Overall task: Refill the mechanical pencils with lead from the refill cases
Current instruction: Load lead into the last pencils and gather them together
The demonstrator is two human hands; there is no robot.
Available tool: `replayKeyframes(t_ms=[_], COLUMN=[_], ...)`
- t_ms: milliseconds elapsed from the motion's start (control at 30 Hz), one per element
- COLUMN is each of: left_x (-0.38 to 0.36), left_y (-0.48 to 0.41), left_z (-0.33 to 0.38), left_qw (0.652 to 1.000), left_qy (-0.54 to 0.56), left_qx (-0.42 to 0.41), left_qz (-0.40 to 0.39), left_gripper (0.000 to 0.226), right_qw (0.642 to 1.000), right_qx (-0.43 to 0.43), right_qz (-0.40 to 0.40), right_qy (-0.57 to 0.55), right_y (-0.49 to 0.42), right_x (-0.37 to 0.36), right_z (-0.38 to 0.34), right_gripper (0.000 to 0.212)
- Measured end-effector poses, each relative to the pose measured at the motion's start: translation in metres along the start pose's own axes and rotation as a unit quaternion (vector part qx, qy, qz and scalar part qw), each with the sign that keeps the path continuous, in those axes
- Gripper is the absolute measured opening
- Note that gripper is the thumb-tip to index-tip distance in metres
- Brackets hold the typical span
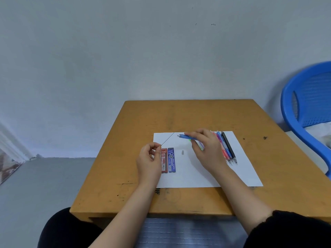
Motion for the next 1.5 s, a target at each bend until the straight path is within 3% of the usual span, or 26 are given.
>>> replayKeyframes(t_ms=[133, 400, 733, 967, 1233, 1400, 1500], left_x=[-0.001, -0.003, -0.003, -0.002, -0.002, -0.015, -0.023], left_y=[0.002, 0.002, 0.003, 0.005, 0.014, 0.031, 0.038], left_z=[0.002, 0.003, 0.003, 0.005, 0.014, 0.027, 0.027], left_qw=[1.0, 0.999, 1.0, 1.0, 0.984, 0.917, 0.88], left_qy=[-0.007, -0.022, -0.012, -0.003, -0.127, -0.245, -0.281], left_qx=[-0.009, -0.02, -0.017, -0.019, -0.109, -0.302, -0.371], left_qz=[-0.006, -0.02, -0.015, -0.018, 0.057, 0.088, 0.097], left_gripper=[0.017, 0.024, 0.022, 0.024, 0.012, 0.01, 0.015], right_qw=[0.996, 0.988, 0.989, 0.993, 0.993, 0.994, 0.994], right_qx=[0.055, 0.047, 0.034, 0.031, -0.031, -0.045, -0.051], right_qz=[0.038, 0.065, 0.069, 0.099, 0.113, 0.102, 0.098], right_qy=[0.063, 0.129, 0.124, 0.053, -0.005, -0.008, -0.014], right_y=[0.008, 0.017, 0.02, 0.018, 0.018, 0.017, 0.017], right_x=[0.001, 0.001, 0.0, 0.007, 0.012, 0.012, 0.011], right_z=[0.005, 0.015, 0.018, 0.013, 0.015, 0.015, 0.014], right_gripper=[0.033, 0.034, 0.033, 0.026, 0.028, 0.031, 0.031])
Point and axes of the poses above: each hand's wrist, its own y-axis away from the middle knuckle, its own x-axis out of the back of the hand, z = x × y, the point moved 6 cm from there along -y, towards the middle knuckle, and after that the axes turned 15 degrees about x, right-handed, at the moved point
